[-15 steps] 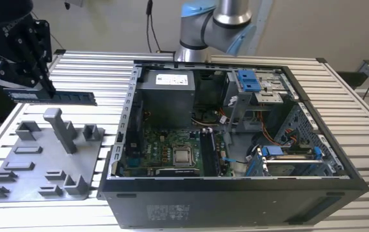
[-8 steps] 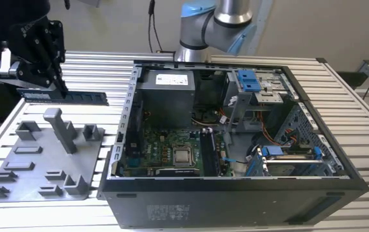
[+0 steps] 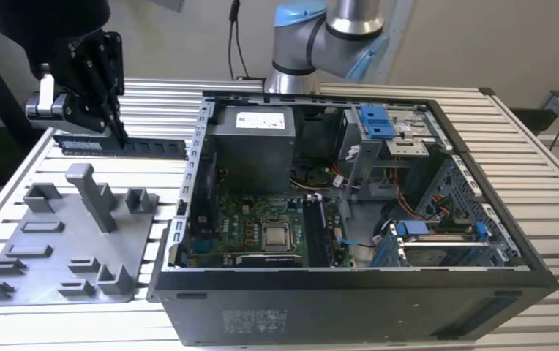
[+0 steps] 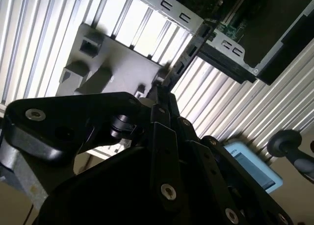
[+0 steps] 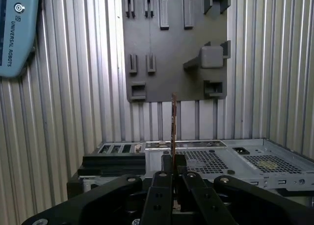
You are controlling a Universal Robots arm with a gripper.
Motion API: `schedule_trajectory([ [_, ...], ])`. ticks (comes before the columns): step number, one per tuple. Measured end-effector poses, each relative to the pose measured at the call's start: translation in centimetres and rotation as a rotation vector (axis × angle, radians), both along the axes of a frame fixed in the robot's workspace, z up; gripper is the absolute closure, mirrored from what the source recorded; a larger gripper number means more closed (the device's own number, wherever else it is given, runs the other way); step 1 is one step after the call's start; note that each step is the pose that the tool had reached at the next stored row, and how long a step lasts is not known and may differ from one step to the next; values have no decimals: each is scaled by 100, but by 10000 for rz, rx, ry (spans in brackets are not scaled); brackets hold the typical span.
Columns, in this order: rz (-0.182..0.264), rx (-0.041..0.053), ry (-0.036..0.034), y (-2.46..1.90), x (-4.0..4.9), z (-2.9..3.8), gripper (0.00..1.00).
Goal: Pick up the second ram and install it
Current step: 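Pick up the second ram and move it above second insertion slot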
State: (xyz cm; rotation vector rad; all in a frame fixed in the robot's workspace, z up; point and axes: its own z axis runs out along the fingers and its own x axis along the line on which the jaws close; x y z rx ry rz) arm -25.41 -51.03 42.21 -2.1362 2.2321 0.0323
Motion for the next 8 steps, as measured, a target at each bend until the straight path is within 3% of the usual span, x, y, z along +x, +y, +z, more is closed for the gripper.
schedule_trajectory([
  [8, 0, 0, 2, 0, 263, 0, 86],
])
